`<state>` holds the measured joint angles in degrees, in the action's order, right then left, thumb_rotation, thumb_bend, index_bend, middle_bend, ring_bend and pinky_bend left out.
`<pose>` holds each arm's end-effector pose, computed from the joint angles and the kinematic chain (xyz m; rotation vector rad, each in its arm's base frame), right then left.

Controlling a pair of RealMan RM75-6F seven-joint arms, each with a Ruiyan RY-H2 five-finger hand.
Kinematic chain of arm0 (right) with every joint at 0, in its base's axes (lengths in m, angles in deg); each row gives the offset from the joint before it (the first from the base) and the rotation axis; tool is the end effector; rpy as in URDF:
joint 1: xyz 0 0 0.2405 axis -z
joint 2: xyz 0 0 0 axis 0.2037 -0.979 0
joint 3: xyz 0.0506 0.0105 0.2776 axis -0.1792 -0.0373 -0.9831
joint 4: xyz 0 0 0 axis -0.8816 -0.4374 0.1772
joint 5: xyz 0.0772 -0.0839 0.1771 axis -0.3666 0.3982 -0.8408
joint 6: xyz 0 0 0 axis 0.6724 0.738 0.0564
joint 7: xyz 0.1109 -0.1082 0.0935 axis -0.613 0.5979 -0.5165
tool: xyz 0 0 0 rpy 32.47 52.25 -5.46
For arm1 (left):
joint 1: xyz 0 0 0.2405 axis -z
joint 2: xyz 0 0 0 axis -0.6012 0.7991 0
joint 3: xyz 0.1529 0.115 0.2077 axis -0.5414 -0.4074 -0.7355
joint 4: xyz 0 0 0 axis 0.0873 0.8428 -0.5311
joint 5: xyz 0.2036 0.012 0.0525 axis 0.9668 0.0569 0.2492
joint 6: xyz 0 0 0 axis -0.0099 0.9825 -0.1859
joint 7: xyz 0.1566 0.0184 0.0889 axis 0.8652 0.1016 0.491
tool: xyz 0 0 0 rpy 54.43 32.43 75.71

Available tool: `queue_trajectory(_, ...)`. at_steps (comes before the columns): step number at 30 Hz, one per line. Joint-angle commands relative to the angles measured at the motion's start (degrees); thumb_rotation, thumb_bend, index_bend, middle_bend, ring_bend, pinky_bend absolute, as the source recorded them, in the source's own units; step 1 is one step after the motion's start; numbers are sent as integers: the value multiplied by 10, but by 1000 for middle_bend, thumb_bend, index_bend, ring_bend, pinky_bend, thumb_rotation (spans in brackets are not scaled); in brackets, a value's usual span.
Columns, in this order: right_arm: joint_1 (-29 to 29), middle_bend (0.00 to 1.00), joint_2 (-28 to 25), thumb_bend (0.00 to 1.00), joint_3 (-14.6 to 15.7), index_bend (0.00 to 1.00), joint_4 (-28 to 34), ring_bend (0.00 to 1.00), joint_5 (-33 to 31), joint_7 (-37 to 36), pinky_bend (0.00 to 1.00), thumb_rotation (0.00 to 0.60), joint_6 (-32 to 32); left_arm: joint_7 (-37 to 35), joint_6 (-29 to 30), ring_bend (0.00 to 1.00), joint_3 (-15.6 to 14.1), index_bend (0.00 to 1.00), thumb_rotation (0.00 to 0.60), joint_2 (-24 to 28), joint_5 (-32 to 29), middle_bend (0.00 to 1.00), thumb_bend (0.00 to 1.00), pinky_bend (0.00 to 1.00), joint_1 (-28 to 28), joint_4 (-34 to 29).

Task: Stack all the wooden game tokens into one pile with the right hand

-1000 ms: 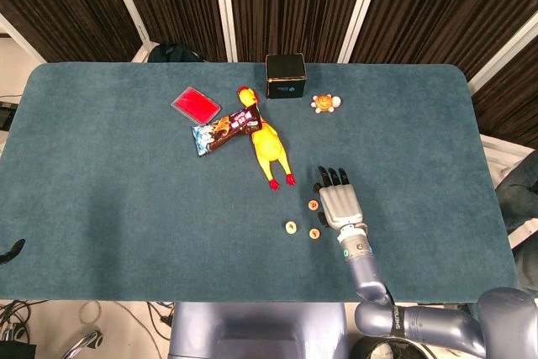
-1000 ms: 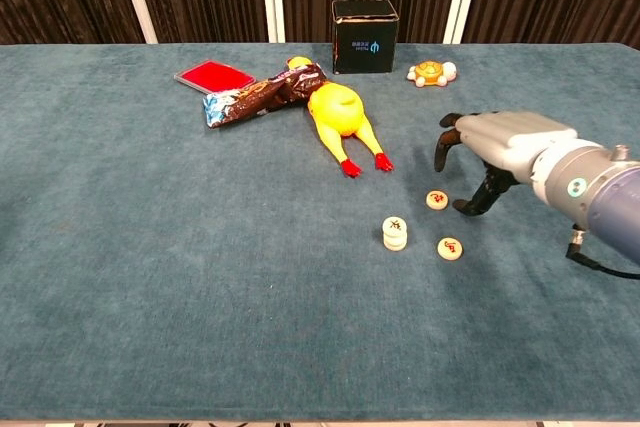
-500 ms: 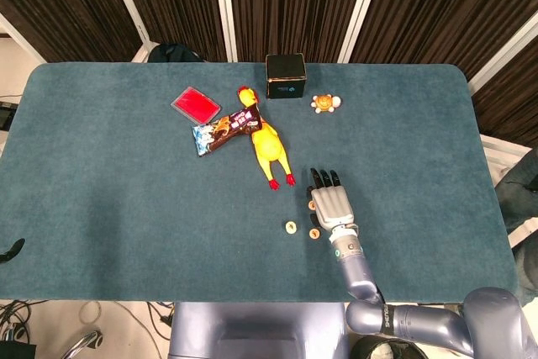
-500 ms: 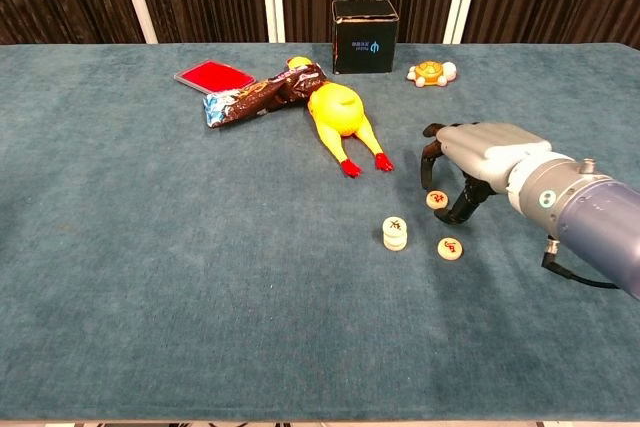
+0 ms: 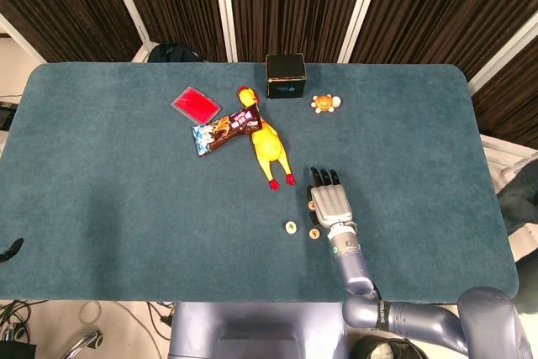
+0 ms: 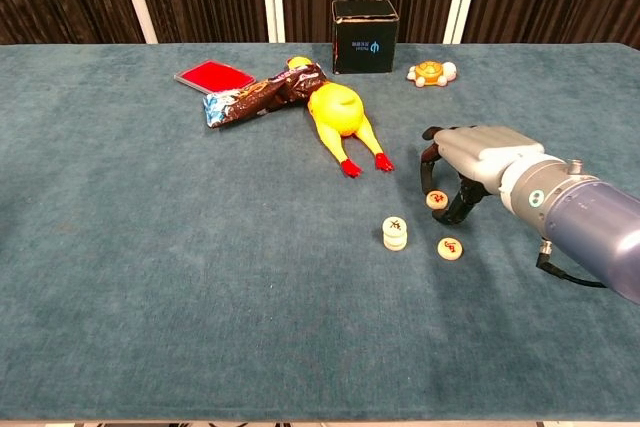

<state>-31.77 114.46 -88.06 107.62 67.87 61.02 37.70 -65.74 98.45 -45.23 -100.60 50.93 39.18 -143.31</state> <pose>-0.1666 -0.3849 -0.0941 1.6983 -1.0062 0.6697 -0.3554 0.2113 0.2117 -1.1387 -1.0379 -0.8337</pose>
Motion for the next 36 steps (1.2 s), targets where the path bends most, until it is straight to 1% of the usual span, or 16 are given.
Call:
queue_trajectory(1, -1, 0, 1, 390, -1, 469, -3, 0, -1, 0, 0, 600, -1, 0, 0, 0, -1, 119, 600, 0, 1, 0, 186, 162, 0, 0)
queue_trajectory(8, -2, 0, 3, 390, -3, 471, -11, 0, -6, 4, 0, 600, -6, 2, 0, 0, -2, 119, 600, 0, 2, 0, 187, 162, 0, 1)
queue_trajectory(21, -2, 0, 2, 390, -7, 512, -8, 0, -6, 3, 0, 600, -6, 2, -1, 0, -2, 119, 600, -1, 2, 0, 186, 162, 0, 1)
queue_trajectory(26, -3, 0, -2, 390, -10, 513, -1, 0, -3, 4, 0, 600, -3, 0, -2, 0, -2, 119, 600, 0, 1, 0, 187, 162, 0, 1)
queue_trajectory(30, -4, 0, -18, 391, -13, 513, 23, 0, 4, 10, 0, 600, 4, 0, -2, 0, -2, 119, 600, 0, 1, 0, 187, 162, 0, 2)
queue_trajectory(36, -2, 0, -59, 390, -16, 513, 104, 0, -8, 34, 0, 600, 19, 1, -1, 0, -2, 119, 600, 0, 3, 0, 187, 167, 0, 0)
